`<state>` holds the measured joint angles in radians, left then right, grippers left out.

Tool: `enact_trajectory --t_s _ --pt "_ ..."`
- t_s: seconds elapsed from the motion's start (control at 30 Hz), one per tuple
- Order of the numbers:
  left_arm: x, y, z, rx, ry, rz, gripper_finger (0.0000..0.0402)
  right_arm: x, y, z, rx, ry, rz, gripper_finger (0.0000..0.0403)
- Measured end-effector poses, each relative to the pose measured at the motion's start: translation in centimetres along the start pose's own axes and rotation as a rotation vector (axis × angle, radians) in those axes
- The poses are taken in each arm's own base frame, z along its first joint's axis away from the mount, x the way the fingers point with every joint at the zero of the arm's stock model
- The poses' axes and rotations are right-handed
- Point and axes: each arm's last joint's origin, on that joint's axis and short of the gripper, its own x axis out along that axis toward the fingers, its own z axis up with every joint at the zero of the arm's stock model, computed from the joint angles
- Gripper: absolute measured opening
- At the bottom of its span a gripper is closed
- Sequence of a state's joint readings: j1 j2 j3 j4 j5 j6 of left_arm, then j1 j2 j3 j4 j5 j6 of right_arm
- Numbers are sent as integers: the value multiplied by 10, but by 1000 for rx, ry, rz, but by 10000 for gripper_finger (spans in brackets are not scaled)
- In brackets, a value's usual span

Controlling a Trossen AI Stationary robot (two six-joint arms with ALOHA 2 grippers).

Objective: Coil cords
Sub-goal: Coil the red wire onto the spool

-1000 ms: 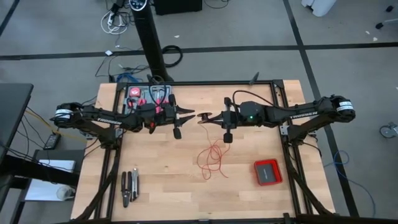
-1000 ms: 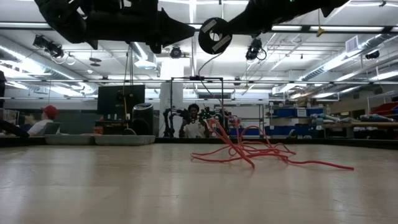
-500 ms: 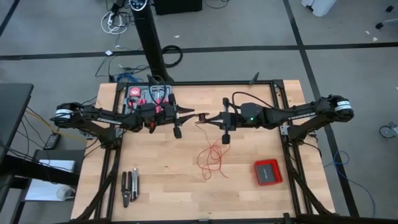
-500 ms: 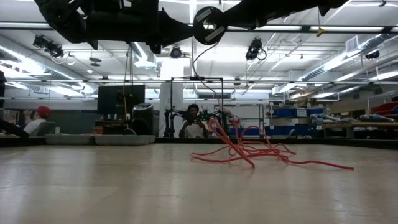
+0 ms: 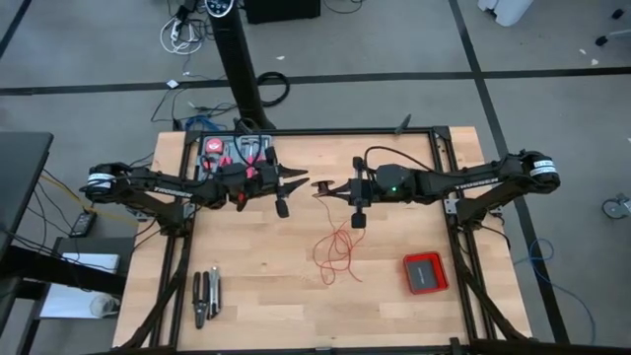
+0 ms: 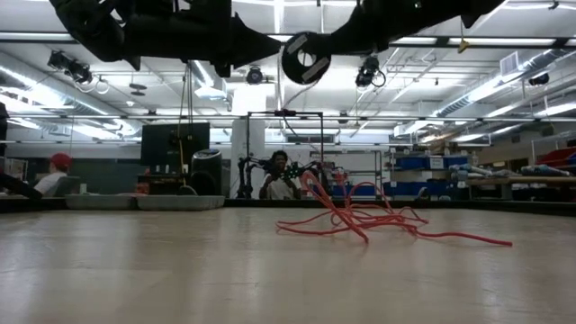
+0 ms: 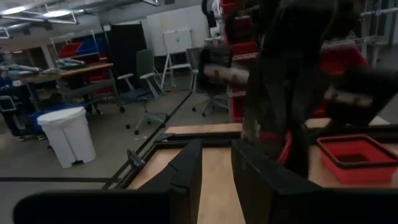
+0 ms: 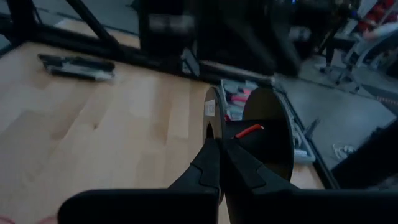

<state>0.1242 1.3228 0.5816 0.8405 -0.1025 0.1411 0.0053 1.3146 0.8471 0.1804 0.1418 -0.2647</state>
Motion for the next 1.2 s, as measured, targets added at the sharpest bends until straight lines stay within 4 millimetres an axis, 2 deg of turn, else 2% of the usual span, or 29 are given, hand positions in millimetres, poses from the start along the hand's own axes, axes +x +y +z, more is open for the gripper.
enact_trajectory --t_s 0.23,0.57,0.9,0.97,1.07,1.2 --pt "0 -2 0 -4 -8 -62 90 2 -2 2 -18 -27 -40 0" --pt "0 -2 0 -5 -2 -63 90 0 1 13 -29 -136 -19 1" --pt "0 -2 1 9 -19 -73 87 0 3 15 -27 -162 -13 2" --pt "0 -2 1 9 -19 -73 72 0 3 15 -27 -162 -13 3" --pt "0 -3 1 9 -21 -91 18 0 3 15 -26 -162 -14 8" --pt "-1 -3 1 9 -22 -92 4 4 4 14 -18 -162 -13 24"
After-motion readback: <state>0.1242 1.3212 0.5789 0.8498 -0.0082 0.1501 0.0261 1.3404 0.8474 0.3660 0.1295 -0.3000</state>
